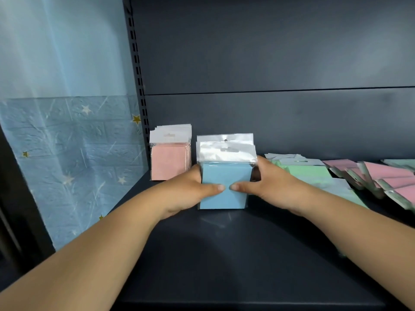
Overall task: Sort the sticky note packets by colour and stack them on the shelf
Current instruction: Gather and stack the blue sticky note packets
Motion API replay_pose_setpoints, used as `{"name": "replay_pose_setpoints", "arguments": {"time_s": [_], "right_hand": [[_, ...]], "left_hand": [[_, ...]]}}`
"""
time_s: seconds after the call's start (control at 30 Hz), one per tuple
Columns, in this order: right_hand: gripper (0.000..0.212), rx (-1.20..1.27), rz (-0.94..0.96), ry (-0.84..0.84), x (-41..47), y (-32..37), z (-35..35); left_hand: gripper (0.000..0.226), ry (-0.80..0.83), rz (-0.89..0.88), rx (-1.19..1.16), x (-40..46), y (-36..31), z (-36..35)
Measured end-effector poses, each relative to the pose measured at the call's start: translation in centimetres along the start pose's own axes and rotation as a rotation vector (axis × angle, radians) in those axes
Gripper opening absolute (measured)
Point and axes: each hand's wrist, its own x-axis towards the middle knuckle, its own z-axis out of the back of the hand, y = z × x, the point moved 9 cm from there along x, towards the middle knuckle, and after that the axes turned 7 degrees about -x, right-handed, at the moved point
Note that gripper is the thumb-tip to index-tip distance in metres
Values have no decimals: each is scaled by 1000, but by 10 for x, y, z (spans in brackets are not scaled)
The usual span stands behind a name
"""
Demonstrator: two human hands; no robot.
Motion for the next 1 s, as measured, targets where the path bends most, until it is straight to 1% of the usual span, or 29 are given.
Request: {"name": "replay_pose_setpoints", "arguments": {"time_s": [0.03, 0.1, 0.2, 0.27, 0.3, 0.37, 0.4, 0.43, 0.47, 0.53, 0.57, 0.6, 0.67, 0.73, 0.8, 0.87, 0.93, 1.0], "right_hand": [[58, -16, -7, 6, -1, 0, -1], [56, -26, -17, 33, -1, -1, -4], [47, -90, -29, 60, -5, 2, -9], [38, -112, -20, 54, -7, 6, -7], [31, -66, -23, 62, -11, 7, -5], [17, 192, -73, 79, -10, 9, 0], [16, 335, -124, 43, -6, 5, 7], [19, 434, -188, -14, 0, -3, 13], [22, 456, -245, -71, 5, -11, 19], [23, 274, -338, -133, 14, -25, 28], [25, 158, -377, -118, 17, -29, 26], [28, 66, -414, -79, 19, -34, 22], [33, -91, -469, 15, 22, -37, 12], [37, -259, -498, 59, 23, -37, 9], [42, -330, -514, 82, 27, -38, 9], [56, -337, -527, 97, 30, -38, 8], [64, -365, -523, 109, 33, -38, 5], [63, -344, -512, 89, 34, -39, 6]], "left_hand": [[42, 10, 17, 6, -1, 3, 0], [41, 29, 48, 10, -1, 7, -1], [38, 54, 82, 4, -3, 14, -2], [35, 52, 64, -3, -4, 12, -2], [32, 47, 48, -19, -5, 8, -4], [22, -18, 11, -138, -4, -1, 3], [18, -76, 6, -237, -4, -4, 11], [15, -144, 5, -326, -5, -5, 20], [14, -215, 4, -396, -6, -6, 30], [10, -329, 1, -476, -8, -6, 50], [9, -368, 13, -496, -10, -4, 57], [11, -393, 38, -510, -10, -2, 61], [22, -421, 94, -540, -11, 5, 64], [29, -440, 124, -583, -12, 10, 65], [32, -450, 134, -633, -12, 12, 63], [30, -457, 134, -683, -10, 13, 62], [20, -476, 135, -715, -11, 14, 64], [9, -498, 141, -725, -12, 15, 66]]}}
